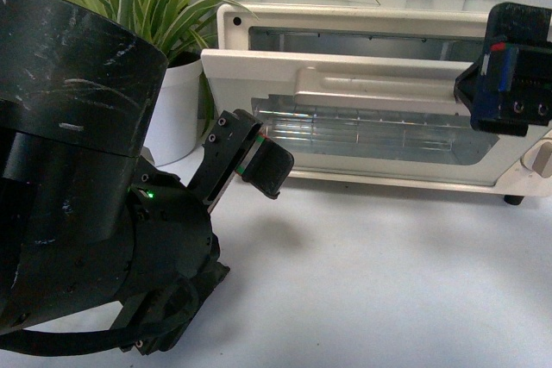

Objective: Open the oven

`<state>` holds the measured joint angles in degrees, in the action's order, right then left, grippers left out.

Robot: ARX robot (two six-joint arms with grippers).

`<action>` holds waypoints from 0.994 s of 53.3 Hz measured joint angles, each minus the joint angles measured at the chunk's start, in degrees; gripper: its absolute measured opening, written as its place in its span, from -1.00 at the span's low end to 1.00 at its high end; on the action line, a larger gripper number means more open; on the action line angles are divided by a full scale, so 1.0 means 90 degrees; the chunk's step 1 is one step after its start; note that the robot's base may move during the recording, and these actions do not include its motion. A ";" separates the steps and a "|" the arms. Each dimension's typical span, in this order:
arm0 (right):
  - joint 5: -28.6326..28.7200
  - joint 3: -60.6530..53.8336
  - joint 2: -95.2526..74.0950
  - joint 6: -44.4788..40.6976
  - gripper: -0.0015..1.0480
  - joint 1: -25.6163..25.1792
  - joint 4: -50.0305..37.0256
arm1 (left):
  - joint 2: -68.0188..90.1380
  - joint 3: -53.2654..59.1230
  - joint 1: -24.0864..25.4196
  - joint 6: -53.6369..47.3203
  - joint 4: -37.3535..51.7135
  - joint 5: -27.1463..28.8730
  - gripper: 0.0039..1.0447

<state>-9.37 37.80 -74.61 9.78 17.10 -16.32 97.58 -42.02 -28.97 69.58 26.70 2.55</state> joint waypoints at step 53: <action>0.1212 -0.1530 0.3249 0.0284 0.82 -0.0988 0.1139 | -0.0131 0.0075 0.0083 -0.0682 -0.0236 0.0238 0.88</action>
<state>1.54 24.03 -45.36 12.34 8.21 -6.07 96.40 -41.34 -28.23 63.44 24.58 4.69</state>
